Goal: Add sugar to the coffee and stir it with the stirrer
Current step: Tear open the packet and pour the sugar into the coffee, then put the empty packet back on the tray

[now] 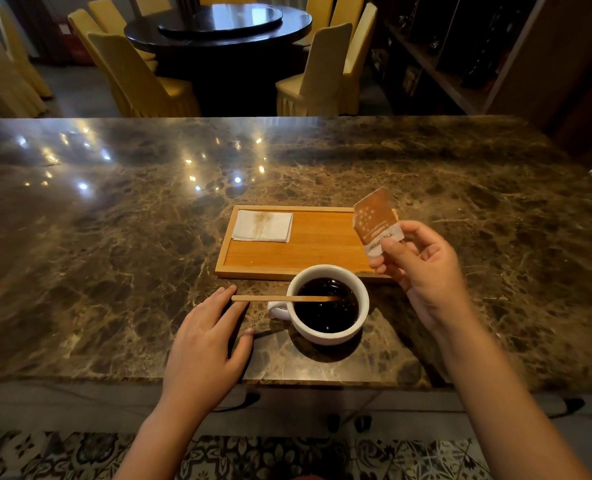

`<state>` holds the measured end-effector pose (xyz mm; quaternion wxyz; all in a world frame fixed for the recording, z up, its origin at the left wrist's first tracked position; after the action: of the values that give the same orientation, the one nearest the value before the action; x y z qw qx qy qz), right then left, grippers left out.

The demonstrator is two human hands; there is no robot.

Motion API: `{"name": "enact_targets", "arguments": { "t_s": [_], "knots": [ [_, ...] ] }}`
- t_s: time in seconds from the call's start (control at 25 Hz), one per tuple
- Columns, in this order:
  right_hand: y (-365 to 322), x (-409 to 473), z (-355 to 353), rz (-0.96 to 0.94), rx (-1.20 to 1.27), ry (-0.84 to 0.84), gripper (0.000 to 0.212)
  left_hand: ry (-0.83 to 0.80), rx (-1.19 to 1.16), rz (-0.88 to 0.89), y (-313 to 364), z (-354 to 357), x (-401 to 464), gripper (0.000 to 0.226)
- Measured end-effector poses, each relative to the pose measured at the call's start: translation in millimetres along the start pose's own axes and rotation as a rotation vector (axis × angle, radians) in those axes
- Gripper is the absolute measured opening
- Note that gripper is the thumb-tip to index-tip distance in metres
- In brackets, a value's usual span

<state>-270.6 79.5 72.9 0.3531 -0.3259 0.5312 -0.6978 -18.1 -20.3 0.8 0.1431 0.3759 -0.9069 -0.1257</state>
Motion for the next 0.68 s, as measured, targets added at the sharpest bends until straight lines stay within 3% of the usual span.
{"name": "enact_targets", "arguments": {
  "t_s": [0.2, 0.36, 0.68],
  "knots": [
    [1.8, 10.7, -19.2, 0.011, -0.032, 0.186, 0.014, 0.002, 0.006, 0.003, 0.1, -0.6, 0.6, 0.050],
    [0.8, 29.1, -39.6, 0.026, -0.356, 0.391, 0.007, 0.002, 0.006, 0.003, 0.2, -0.5, 0.1, 0.049],
    [27.0, 61.7, -45.1, 0.097, -1.045, 0.439, 0.012, -0.002, 0.003, 0.004, -0.5, -0.1, 0.3, 0.050]
  ]
}}
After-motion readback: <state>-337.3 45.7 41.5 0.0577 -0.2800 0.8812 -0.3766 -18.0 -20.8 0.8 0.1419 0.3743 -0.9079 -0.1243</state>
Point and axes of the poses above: each hand's wrist, its own x-axis towards the middle knuckle, its own z-axis out of the palm, y = z × x, the point moved 3 cm from there along x, towards the middle knuckle, and after that the axes turned 6 degrees about -y, right-handed, at the moved point
